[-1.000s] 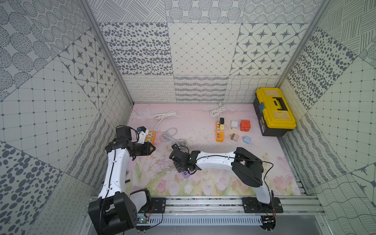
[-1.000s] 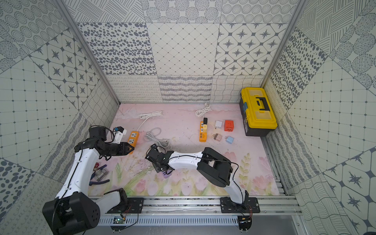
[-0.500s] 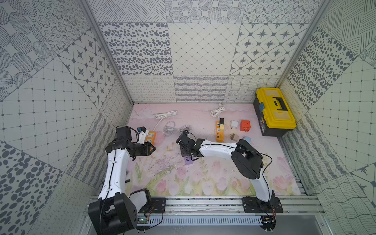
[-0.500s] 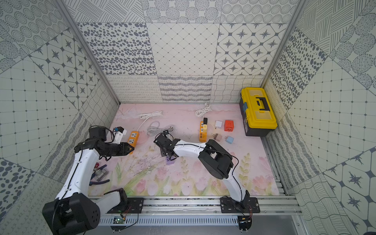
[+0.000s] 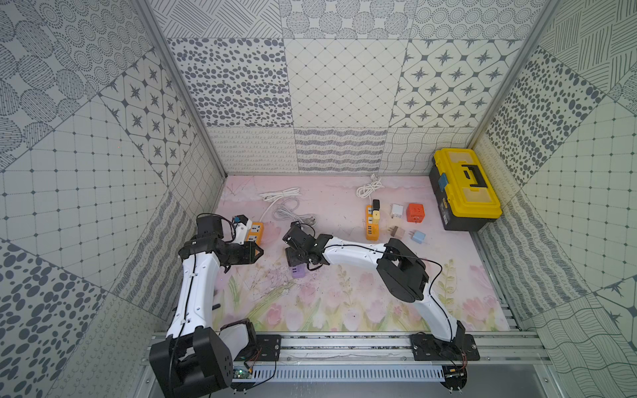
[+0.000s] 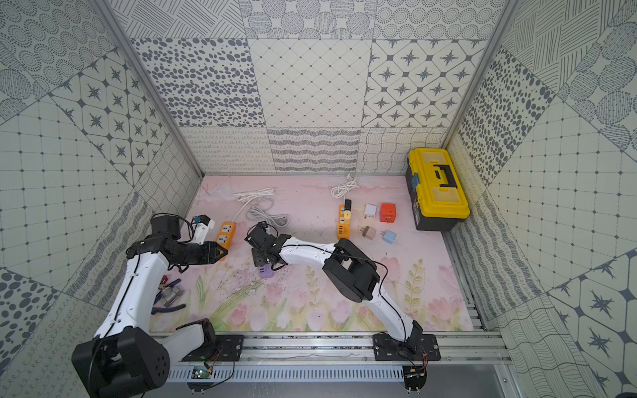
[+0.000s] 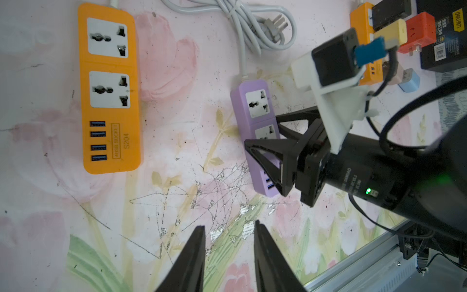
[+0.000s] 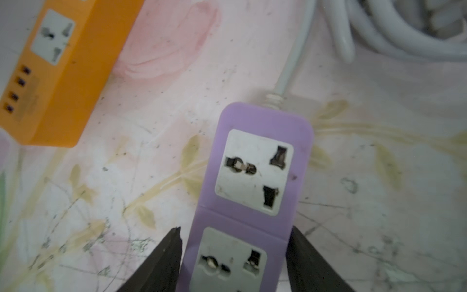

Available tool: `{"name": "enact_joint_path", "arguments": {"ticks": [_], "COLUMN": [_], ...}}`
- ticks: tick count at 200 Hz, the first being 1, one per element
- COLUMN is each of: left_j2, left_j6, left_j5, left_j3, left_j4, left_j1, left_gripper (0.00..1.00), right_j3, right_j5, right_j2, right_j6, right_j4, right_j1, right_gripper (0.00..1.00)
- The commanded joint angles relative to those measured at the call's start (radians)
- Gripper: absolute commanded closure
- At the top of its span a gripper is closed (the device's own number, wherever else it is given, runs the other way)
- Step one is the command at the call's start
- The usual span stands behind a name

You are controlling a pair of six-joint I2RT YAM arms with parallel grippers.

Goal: Pull the plug off the socket
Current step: Move the socket to the center of the board.

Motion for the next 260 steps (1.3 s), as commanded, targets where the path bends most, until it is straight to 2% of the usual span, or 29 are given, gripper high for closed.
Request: {"name": "enact_joint_path", "arguments": {"ticks": [1,22,44,86,117,143,179,214,260], "left_j2": [-0.007,-0.008,-0.008,-0.024,-0.050,-0.050,-0.050,-0.061,-0.060], "left_j6": [0.012,0.015,0.019,0.031,0.041,0.035,0.035,0.032,0.038], "left_j5": [0.057,0.059,0.068,0.104,0.150,0.154,0.170,0.165,0.152], "left_j3": [0.000,0.000,0.000,-0.002,-0.004,0.003,0.010,0.009,-0.011], "left_j4": [-0.004,-0.004,-0.006,-0.012,-0.015,-0.018,-0.024,-0.021,-0.010], "left_j1": [0.003,0.003,0.003,0.003,0.001,0.000,-0.010,-0.076,-0.090], "left_gripper": [0.65,0.65,0.65,0.64,0.63,0.63,0.63,0.62,0.62], "right_j3": [0.054,0.079,0.036,-0.208,-0.421,-0.590,-0.747,-0.792,-0.748], "right_j5": [-0.116,-0.130,-0.097,-0.084,-0.077,-0.061,-0.013,0.028,0.076], "right_j2": [0.045,0.043,-0.020,-0.267,-0.458,-0.579,-0.727,-0.745,-0.645], "right_j6": [-0.026,-0.036,-0.047,-0.034,-0.015,-0.013,-0.049,-0.097,-0.156], "right_j4": [0.058,0.050,0.051,0.128,0.171,0.189,0.169,0.120,0.114], "right_j1": [0.032,0.044,0.041,-0.012,-0.104,-0.214,-0.363,-0.498,-0.535], "right_gripper": [0.29,0.28,0.25,0.18,0.13,0.14,0.14,0.16,0.16]}}
